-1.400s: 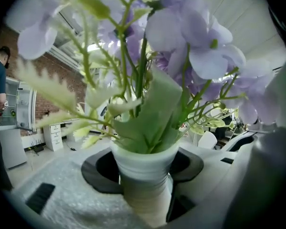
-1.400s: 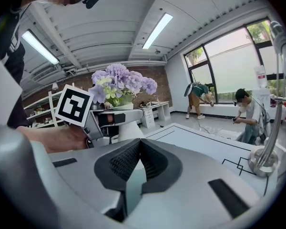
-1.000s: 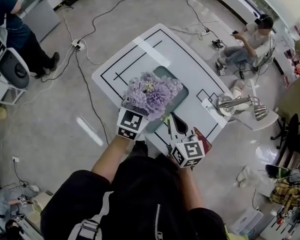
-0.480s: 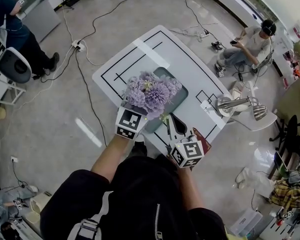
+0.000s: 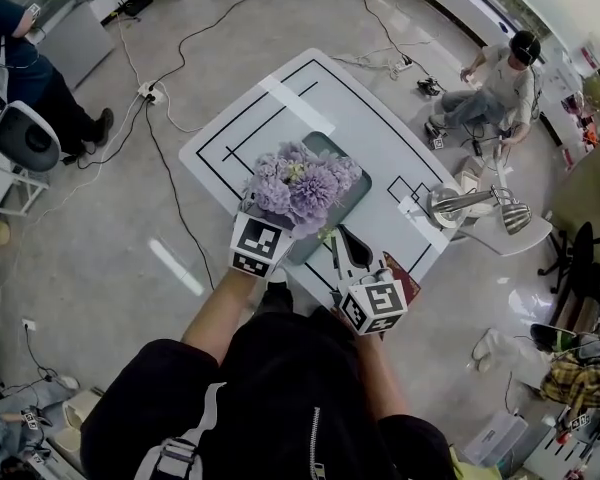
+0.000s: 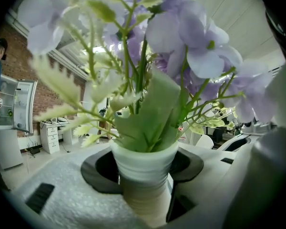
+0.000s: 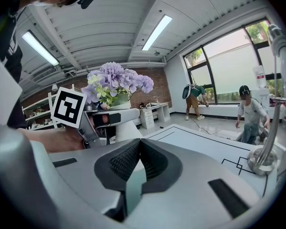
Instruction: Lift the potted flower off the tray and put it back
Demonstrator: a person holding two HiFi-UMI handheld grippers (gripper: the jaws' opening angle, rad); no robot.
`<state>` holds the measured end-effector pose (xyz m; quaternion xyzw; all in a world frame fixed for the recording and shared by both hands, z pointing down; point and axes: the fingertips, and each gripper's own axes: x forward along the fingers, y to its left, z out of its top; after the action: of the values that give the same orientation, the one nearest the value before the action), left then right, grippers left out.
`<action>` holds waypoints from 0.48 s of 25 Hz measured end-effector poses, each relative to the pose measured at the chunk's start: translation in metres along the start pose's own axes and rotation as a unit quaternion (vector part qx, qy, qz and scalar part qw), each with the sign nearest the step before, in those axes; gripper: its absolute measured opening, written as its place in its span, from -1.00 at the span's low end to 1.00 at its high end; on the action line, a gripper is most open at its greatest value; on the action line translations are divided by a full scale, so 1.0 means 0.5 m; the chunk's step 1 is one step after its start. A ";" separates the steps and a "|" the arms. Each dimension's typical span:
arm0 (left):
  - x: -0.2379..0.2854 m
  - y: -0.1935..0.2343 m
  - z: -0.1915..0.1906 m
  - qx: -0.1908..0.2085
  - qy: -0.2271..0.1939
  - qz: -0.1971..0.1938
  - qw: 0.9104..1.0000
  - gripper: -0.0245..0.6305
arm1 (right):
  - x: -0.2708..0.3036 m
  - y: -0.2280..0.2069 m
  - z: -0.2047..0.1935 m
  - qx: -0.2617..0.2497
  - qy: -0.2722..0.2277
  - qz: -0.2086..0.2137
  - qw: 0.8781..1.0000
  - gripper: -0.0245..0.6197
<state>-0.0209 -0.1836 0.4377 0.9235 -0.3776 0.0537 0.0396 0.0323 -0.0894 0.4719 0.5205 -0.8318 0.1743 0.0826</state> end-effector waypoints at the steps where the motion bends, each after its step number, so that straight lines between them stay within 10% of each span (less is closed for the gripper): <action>1: 0.002 -0.001 0.000 0.001 0.000 -0.001 1.000 -0.16 | -0.002 0.000 0.000 0.000 0.001 -0.001 1.000 -0.90; 12: 0.034 -0.022 -0.007 0.003 0.000 -0.027 1.000 -0.16 | -0.023 -0.025 -0.014 0.010 0.007 -0.023 1.000 -0.90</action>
<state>-0.0013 -0.1871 0.4430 0.9335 -0.3525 0.0539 0.0382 0.0484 -0.0824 0.4771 0.5388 -0.8173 0.1846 0.0870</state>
